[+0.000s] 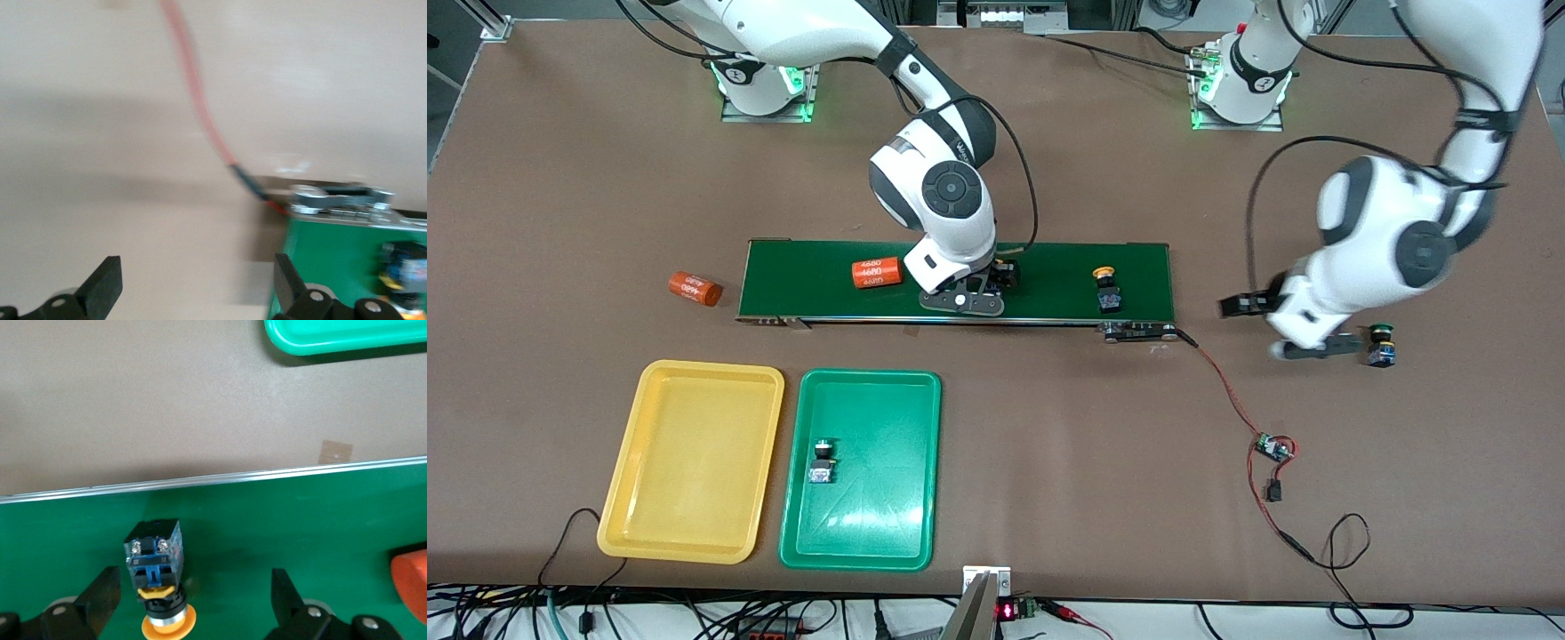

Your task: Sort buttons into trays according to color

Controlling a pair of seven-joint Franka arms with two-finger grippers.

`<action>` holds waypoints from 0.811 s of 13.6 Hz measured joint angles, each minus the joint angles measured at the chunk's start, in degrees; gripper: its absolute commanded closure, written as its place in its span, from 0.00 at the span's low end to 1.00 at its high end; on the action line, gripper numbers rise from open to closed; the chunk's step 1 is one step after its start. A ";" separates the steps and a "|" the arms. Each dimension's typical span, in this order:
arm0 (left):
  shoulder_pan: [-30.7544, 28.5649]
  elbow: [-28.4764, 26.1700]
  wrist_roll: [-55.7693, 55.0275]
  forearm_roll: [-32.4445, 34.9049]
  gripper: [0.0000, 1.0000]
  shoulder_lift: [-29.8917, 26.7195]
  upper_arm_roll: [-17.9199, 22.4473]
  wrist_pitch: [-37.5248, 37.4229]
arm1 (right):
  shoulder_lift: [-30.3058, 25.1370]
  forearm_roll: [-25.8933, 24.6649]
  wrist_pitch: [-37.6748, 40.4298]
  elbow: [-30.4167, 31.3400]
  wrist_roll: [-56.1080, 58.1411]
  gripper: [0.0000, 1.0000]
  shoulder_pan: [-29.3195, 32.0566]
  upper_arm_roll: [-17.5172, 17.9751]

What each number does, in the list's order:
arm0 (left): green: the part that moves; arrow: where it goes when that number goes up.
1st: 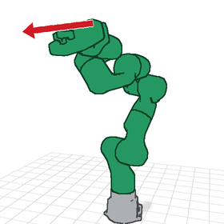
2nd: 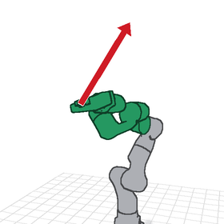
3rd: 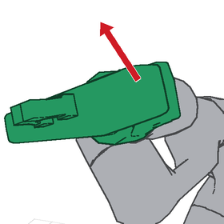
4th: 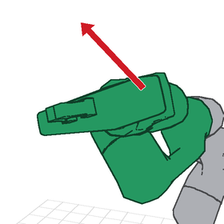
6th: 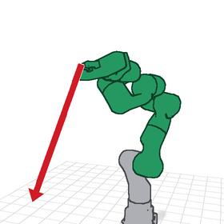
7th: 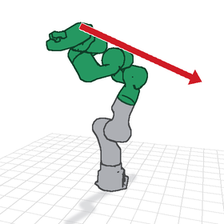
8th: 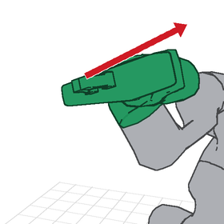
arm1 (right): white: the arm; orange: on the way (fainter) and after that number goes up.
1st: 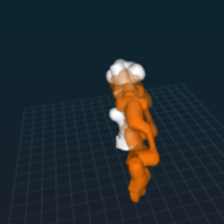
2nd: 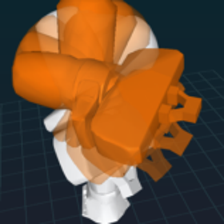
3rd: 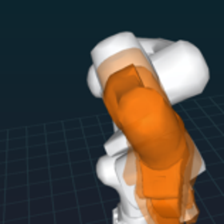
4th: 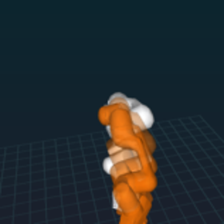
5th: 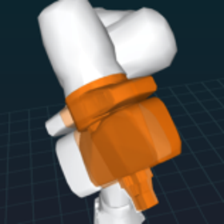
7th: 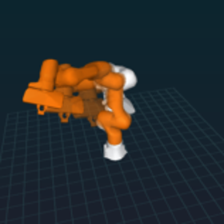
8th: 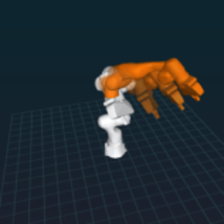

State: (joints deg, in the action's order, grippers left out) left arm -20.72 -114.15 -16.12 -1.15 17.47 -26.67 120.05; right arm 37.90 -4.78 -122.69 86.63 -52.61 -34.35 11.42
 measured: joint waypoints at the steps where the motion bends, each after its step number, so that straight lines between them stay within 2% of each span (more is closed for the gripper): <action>1: -0.89 -0.03 0.03 0.01 0.00 0.04 0.15 -0.67 | 0.09 0.00 0.00 0.01 -0.01 0.00 -0.12 0.02; 5: -2.88 -0.37 -0.26 4.94 0.00 0.87 3.20 0.99 | 0.69 0.00 0.00 0.29 -0.20 0.00 -0.44 0.17; 7: -5.91 -0.49 0.09 10.04 0.00 2.54 3.78 2.62 | 1.72 0.00 -0.35 0.34 -0.20 0.11 -0.44 0.16; 8: -7.34 -0.51 0.88 13.16 0.00 3.54 3.91 3.86 | 2.28 -0.02 -0.69 0.34 -0.21 0.25 -0.43 0.16; 11: -11.46 -0.55 8.00 16.92 0.00 6.89 4.13 8.09 | 2.87 -0.08 -0.96 0.34 -0.21 0.88 -0.34 0.14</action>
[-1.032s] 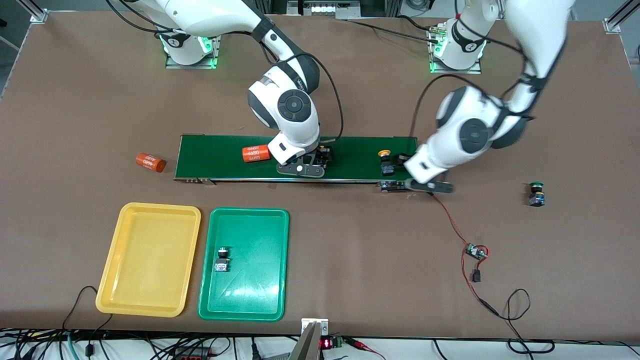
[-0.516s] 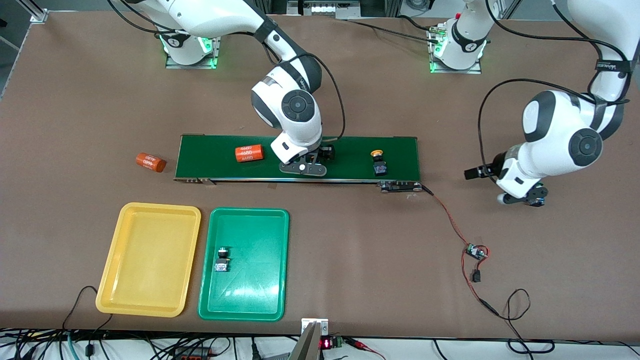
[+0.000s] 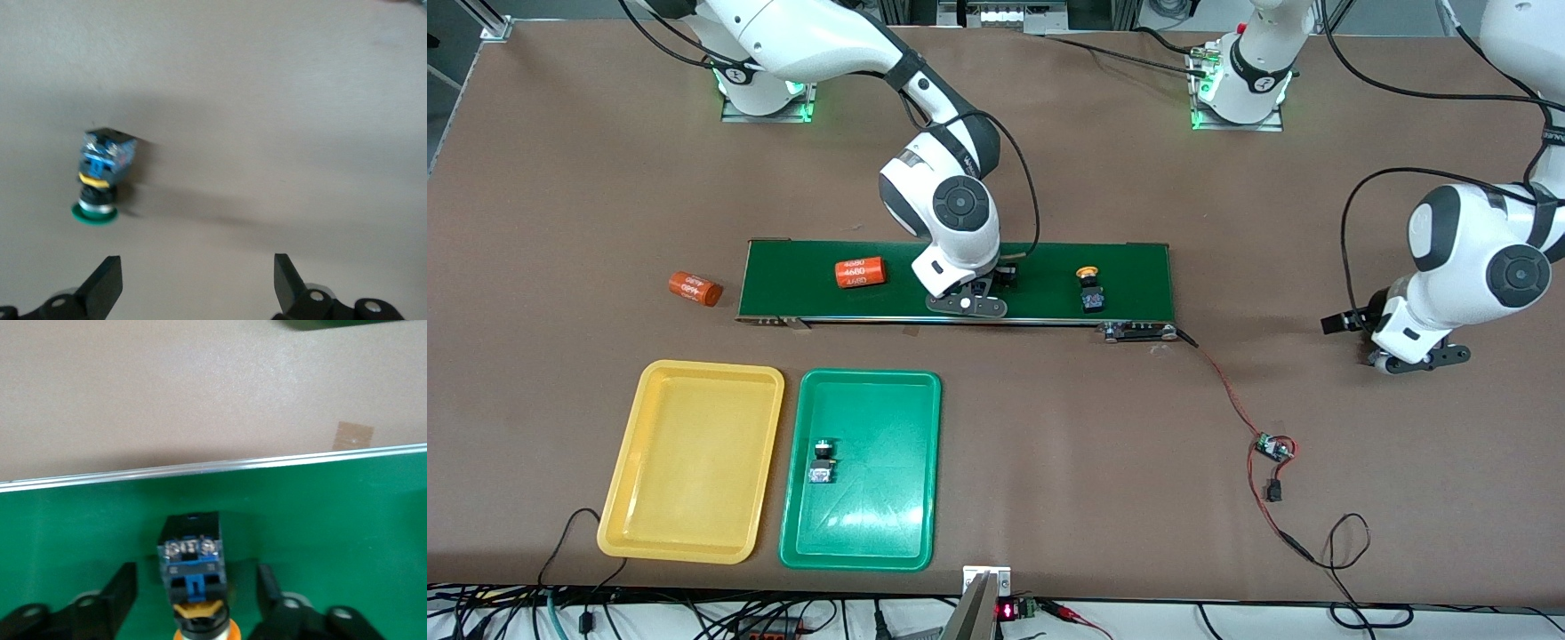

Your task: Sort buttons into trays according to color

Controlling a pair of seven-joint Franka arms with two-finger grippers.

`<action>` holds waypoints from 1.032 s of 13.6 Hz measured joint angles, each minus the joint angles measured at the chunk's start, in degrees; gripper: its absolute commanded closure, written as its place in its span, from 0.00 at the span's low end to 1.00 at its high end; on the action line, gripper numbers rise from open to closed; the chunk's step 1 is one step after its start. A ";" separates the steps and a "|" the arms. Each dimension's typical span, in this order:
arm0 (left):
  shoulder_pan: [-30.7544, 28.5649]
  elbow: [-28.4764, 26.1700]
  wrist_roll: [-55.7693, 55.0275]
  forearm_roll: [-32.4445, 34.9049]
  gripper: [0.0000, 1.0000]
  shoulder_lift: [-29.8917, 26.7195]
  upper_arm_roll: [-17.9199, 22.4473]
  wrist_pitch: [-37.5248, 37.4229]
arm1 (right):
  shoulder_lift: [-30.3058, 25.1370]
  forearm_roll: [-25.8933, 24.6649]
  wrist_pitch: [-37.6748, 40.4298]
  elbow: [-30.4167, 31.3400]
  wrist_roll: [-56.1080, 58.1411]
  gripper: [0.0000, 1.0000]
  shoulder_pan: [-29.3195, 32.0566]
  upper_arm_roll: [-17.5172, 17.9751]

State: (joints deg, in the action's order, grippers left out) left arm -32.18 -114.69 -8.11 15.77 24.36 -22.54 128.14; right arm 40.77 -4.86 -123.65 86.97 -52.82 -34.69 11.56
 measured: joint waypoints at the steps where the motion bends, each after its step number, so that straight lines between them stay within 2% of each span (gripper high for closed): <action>1: -1.31 0.07 3.68 0.03 0.00 1.11 0.03 1.04 | -0.01 0.00 0.00 -0.05 0.00 0.95 0.08 -0.04; 4: -5.16 2.17 16.65 0.06 0.00 4.53 0.10 2.34 | -0.43 0.00 1.23 -1.26 0.03 0.96 0.67 -0.82; 6: -6.60 4.91 22.51 0.06 0.00 6.46 0.11 2.37 | -1.70 0.01 6.65 -4.10 2.25 0.95 1.60 -2.64; 12: -6.96 8.48 30.00 0.06 0.01 10.96 1.15 2.29 | -4.26 1.51 22.66 -15.97 19.77 0.95 6.14 -13.15; 13: -7.00 8.58 30.19 0.06 0.18 11.97 1.34 2.35 | -4.27 1.68 23.76 -17.02 23.42 0.95 7.18 -15.26; 14: -7.02 8.68 30.31 0.06 0.47 12.62 1.41 2.37 | -4.27 1.84 24.19 -17.46 26.86 0.95 8.36 -16.90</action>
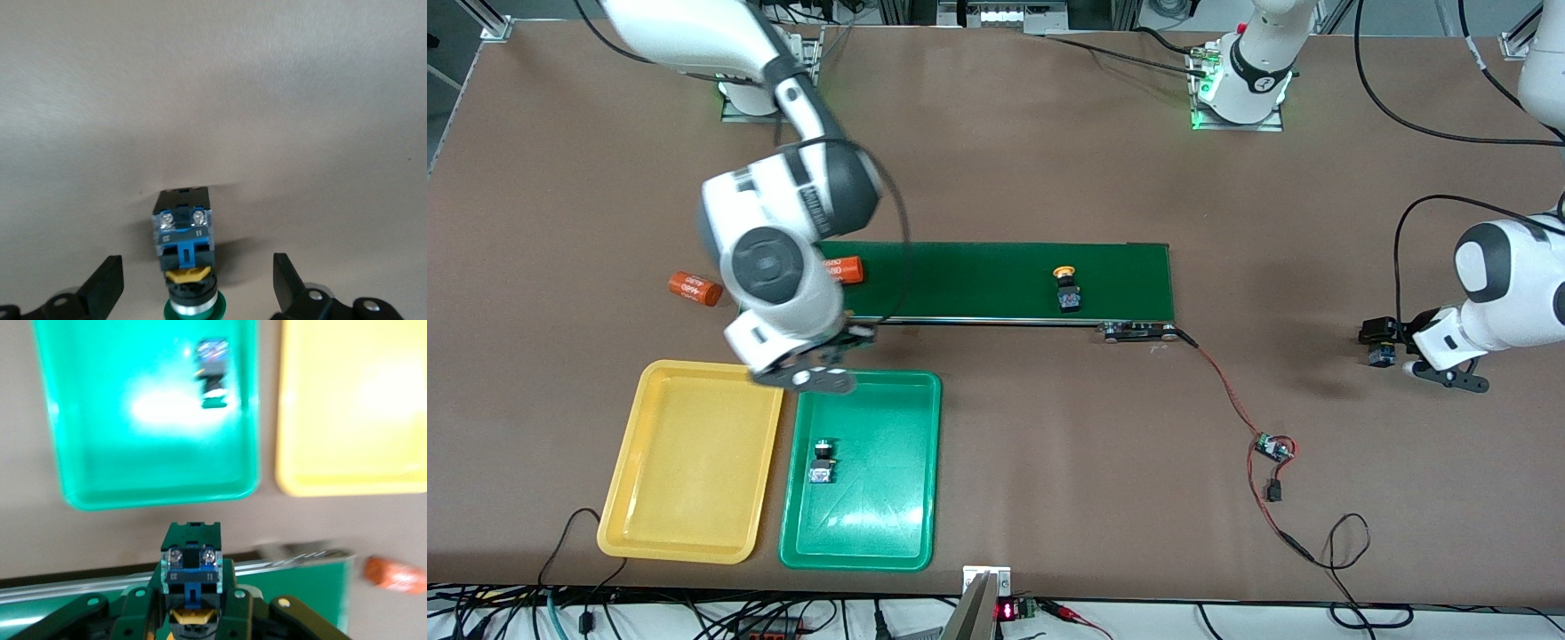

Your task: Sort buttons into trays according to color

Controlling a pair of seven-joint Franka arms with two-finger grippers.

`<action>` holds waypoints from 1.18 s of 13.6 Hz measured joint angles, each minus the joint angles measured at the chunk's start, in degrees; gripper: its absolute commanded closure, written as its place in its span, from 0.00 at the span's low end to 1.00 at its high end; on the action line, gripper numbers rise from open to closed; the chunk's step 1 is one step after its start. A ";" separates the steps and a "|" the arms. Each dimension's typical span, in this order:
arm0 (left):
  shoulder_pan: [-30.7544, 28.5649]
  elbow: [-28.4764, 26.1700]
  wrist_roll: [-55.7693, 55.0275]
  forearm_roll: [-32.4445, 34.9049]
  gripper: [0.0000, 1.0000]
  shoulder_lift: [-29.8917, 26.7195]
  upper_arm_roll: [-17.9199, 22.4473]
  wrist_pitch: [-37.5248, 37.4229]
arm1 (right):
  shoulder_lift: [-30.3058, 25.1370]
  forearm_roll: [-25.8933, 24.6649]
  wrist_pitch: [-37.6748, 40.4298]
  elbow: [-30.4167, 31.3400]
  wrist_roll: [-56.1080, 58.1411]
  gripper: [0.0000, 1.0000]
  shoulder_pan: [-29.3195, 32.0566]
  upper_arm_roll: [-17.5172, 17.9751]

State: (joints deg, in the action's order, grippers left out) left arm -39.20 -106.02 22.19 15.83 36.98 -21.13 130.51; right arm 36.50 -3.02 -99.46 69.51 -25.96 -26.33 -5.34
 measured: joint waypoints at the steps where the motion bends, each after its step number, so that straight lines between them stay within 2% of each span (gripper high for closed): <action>1: 0.00 0.06 0.05 0.00 0.82 0.35 0.01 -0.01 | 0.01 0.08 0.07 -0.07 3.21 0.95 1.42 -1.15; 2: 0.01 0.05 0.10 0.00 1.00 0.46 0.00 -0.17 | 0.07 0.11 0.07 -0.07 6.38 0.94 2.99 -2.03; 7: 0.31 0.13 0.40 0.01 1.00 -0.05 -0.27 -1.61 | 0.19 1.32 -1.04 -0.34 18.99 0.93 13.35 -2.94; 11: 3.07 0.04 0.47 -0.28 1.00 -5.22 -2.14 -9.63 | 2.23 2.59 -5.52 -0.36 25.10 0.90 19.08 -2.90; 14: 5.40 -0.76 0.17 -6.43 1.00 -10.30 -5.15 -16.01 | 6.31 2.60 -14.08 0.39 28.50 0.90 21.38 -2.90; 16: 8.40 -2.02 -1.94 -11.47 1.00 -12.11 -5.86 -17.60 | 8.80 2.60 -19.60 2.06 29.02 0.90 21.72 -2.89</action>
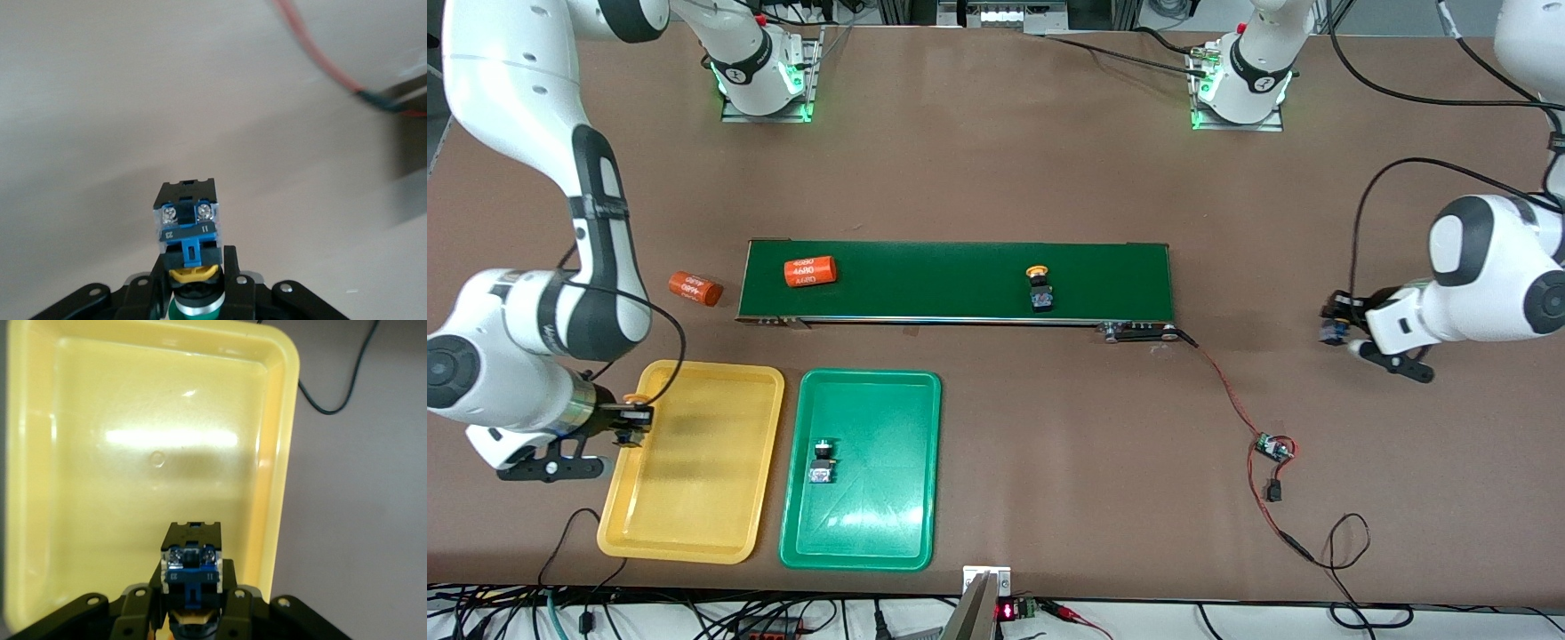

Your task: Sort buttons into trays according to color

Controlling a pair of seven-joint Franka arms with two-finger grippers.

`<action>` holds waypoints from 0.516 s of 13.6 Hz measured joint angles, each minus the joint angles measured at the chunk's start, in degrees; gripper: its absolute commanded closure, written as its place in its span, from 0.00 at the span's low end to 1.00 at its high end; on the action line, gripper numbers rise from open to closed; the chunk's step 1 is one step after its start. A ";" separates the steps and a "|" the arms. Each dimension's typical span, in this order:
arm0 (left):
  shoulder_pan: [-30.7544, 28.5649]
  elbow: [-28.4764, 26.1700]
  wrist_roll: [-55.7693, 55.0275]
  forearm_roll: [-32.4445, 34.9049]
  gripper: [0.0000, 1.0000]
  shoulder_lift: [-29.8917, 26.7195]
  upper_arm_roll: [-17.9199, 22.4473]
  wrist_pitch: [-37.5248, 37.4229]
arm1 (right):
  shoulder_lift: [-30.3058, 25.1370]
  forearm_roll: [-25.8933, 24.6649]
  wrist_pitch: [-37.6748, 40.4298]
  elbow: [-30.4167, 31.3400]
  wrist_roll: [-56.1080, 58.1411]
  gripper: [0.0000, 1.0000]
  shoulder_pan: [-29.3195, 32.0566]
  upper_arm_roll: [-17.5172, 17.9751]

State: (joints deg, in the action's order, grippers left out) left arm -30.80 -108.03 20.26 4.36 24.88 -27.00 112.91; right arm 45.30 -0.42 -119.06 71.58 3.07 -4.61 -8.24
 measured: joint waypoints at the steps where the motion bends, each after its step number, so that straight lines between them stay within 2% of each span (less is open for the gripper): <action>1: 1.75 -1.07 -1.92 -2.01 1.00 -0.55 -0.10 -0.01 | 1.20 0.00 -2.16 0.84 0.02 0.90 0.00 0.00; 5: 8.78 -5.73 -10.58 -10.39 1.00 -3.05 -0.32 0.16 | 3.99 0.00 -8.60 2.08 1.41 0.86 0.05 -0.61; 7: 12.64 -7.70 -15.09 -14.03 1.00 -4.47 -0.40 1.69 | 4.54 0.00 -9.71 2.30 1.79 0.78 0.19 -1.12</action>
State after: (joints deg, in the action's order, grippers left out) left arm -18.16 -115.73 5.16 -9.67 20.40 -27.40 114.60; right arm 49.84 -0.42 -128.77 73.87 4.85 -4.42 -9.36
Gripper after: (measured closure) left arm 0.670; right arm 0.670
